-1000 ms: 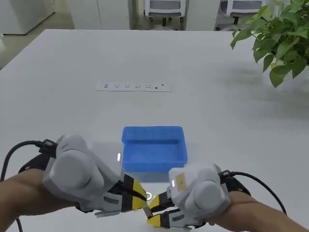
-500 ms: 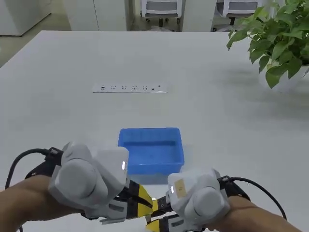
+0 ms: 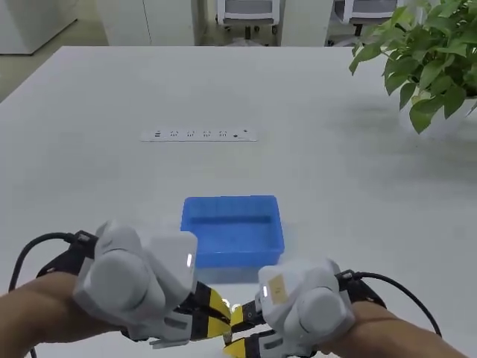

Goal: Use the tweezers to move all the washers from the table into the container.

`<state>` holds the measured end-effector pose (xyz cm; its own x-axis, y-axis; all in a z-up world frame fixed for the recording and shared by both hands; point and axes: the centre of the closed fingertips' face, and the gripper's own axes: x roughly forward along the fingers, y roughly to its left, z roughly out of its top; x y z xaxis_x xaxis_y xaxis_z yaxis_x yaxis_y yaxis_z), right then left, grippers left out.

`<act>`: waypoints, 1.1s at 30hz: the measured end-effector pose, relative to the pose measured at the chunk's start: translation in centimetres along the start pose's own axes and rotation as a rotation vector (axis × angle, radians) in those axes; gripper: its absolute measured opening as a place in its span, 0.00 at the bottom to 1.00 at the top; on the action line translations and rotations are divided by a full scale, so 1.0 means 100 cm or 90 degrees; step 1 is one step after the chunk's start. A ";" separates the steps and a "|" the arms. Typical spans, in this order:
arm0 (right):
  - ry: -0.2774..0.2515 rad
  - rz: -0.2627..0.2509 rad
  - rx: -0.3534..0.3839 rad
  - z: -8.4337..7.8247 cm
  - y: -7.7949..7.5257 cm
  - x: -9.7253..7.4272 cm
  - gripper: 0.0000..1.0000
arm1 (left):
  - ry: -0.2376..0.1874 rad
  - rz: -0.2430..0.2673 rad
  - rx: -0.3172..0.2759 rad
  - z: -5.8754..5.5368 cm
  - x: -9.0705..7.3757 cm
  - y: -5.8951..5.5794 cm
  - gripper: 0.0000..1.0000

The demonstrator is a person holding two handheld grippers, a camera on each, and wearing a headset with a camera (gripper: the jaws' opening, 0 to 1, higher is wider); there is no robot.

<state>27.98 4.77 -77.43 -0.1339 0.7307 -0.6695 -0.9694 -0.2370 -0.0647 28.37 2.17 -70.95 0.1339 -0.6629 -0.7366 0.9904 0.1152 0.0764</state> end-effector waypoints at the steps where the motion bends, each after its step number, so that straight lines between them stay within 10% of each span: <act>1: -0.003 -0.001 0.004 0.001 0.000 -0.001 0.15 | 0.002 0.001 0.001 0.000 0.000 0.000 0.06; 33: -0.028 -0.159 0.128 -0.015 -0.039 -0.061 0.48 | -0.016 0.008 0.016 0.021 0.001 0.018 0.06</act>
<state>32.88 0.25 -74.24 0.1081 0.7778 -0.6191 -0.9941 0.0806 -0.0724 30.26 0.72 -69.45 0.1472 -0.6797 -0.7186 0.9891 0.1058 0.1025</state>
